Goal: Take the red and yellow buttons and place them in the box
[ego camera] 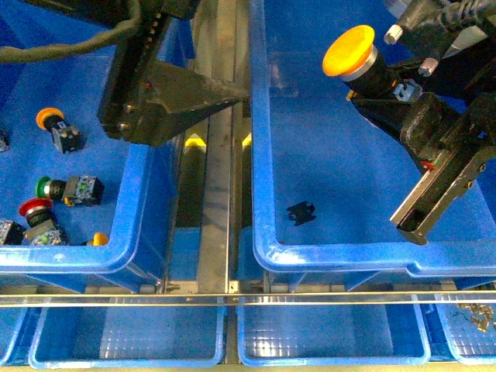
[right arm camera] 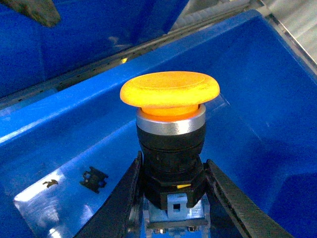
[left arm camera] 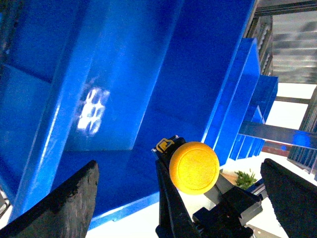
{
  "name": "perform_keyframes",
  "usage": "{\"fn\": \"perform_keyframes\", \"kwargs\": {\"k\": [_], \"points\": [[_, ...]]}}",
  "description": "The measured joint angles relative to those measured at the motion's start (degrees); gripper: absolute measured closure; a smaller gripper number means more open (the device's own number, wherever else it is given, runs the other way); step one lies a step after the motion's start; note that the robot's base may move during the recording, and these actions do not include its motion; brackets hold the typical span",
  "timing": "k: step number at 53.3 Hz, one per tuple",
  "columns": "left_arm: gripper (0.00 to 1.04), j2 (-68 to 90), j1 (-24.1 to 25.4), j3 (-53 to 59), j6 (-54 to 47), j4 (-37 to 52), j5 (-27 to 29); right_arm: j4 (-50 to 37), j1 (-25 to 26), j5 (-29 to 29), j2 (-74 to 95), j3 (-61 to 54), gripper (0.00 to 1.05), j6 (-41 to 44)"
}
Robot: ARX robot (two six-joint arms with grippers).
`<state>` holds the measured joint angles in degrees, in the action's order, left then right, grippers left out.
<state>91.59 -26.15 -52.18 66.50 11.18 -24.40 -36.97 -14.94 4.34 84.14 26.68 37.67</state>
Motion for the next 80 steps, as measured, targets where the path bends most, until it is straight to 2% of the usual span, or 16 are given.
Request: {"fn": "perform_keyframes", "kwargs": {"k": [15,30,37,41,46,47,49,54,57,61,69,76,80], "points": [[0.08,-9.4,5.0,6.0,-8.3,-5.9,-1.5,0.0,3.7,-0.5,0.7,-0.6,0.77,0.1],[0.08,-25.7,24.4,19.9,-34.9,-12.3,-0.4,3.3,9.4,-0.7,-3.6,-1.8,0.77,-2.7],[0.08,-28.4,39.8,26.3,-51.5,-14.6,-2.0,7.6,11.9,-0.7,-9.8,-3.2,0.77,-4.9],[0.08,-28.6,44.8,27.4,-56.1,-14.4,-2.2,9.7,12.5,-1.0,-12.3,-3.9,0.77,-5.8],[0.08,-29.3,48.2,28.1,-59.7,-14.2,-1.7,12.4,12.9,-1.8,-15.5,-4.8,0.77,-7.1],[0.08,-29.3,48.3,28.3,-60.0,-13.9,-1.3,12.7,12.9,-1.9,-15.8,-4.9,0.77,-7.3],[0.12,-28.3,48.1,30.5,-61.6,-7.1,0.4,13.5,12.9,-2.0,-16.9,-5.1,0.77,-8.0],[0.26,-26.6,45.1,40.2,-63.8,18.6,7.1,15.1,13.0,-2.8,-19.3,-5.7,0.77,-9.4],[0.35,-27.2,42.9,45.5,-64.5,31.7,8.7,15.9,13.1,-3.6,-20.4,-5.9,0.77,-10.3],[0.46,-30.1,40.7,47.7,-65.1,40.6,9.8,17.0,13.2,-4.5,-20.9,-5.9,0.77,-11.5],[0.69,-37.8,38.2,48.7,-65.5,39.4,13.9,18.1,13.1,-5.7,-22.1,-5.9,0.77,-13.5],[0.99,-45.5,34.8,50.8,-65.7,32.5,16.2,18.9,12.4,-8.3,-22.3,-5.9,0.77,-16.0],[1.02,-48.5,33.9,50.9,-65.7,30.2,17.1,18.9,12.0,-9.0,-22.3,-5.8,0.77,-16.7]]}}
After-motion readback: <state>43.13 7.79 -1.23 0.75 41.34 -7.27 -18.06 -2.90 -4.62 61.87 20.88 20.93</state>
